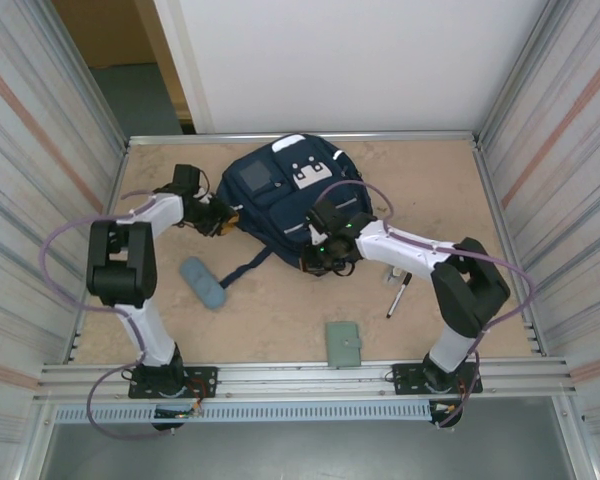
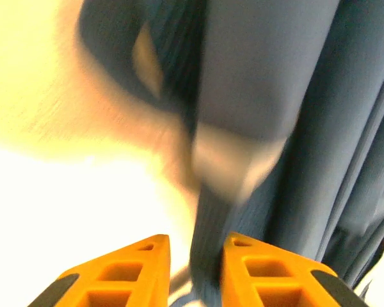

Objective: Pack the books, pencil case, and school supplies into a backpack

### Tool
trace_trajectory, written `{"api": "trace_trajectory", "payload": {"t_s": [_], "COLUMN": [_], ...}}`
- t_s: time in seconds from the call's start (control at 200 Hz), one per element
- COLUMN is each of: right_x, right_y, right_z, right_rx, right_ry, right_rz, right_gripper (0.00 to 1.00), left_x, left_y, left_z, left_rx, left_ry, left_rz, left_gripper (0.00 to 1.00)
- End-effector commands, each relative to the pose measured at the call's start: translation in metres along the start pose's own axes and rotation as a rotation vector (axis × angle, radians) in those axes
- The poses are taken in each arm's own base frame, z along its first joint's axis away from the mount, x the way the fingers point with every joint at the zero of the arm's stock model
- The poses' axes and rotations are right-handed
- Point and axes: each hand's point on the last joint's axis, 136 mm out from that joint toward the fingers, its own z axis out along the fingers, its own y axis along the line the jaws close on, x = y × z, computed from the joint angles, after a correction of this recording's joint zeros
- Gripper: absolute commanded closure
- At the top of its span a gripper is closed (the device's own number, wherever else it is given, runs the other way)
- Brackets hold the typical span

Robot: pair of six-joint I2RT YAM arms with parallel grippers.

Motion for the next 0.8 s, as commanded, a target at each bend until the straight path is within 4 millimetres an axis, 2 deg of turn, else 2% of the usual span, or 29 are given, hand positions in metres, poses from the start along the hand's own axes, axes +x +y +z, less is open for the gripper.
{"api": "trace_trajectory", "payload": {"t_s": [0.0,0.055,0.145,0.276,0.366,0.546,0.712,0.792], "right_x": [-0.004,-0.003,0.001,0.006,0.006,0.016,0.022,0.024], "right_y": [0.039,0.043,0.049,0.062,0.071,0.085,0.091,0.087], "right_z": [0.002,0.006,0.010,0.011,0.009,0.011,0.018,0.021], "right_rx": [-0.135,-0.156,-0.168,-0.195,-0.222,-0.282,-0.315,-0.302], "right_ry": [0.017,0.032,0.059,0.073,0.071,0.091,0.112,0.109], "right_rz": [-0.001,0.003,-0.003,-0.053,-0.066,-0.074,-0.069,-0.066], "right_gripper": [1.00,1.00,1.00,1.00,1.00,1.00,1.00,1.00], "left_x": [0.038,0.055,0.076,0.103,0.108,0.108,0.112,0.122], "left_y": [0.017,0.025,0.026,0.012,0.013,0.001,-0.025,-0.026], "left_z": [-0.034,-0.044,-0.060,-0.055,-0.048,-0.030,-0.038,-0.038], "left_rx": [-0.048,-0.065,-0.083,-0.069,-0.090,-0.011,0.007,0.007], "left_ry": [-0.001,0.003,-0.019,0.001,-0.013,-0.058,-0.172,-0.172], "left_rz": [0.022,0.017,0.061,0.111,0.107,0.053,0.107,0.097], "left_gripper": [0.69,0.68,0.64,0.61,0.59,0.57,0.55,0.55]}}
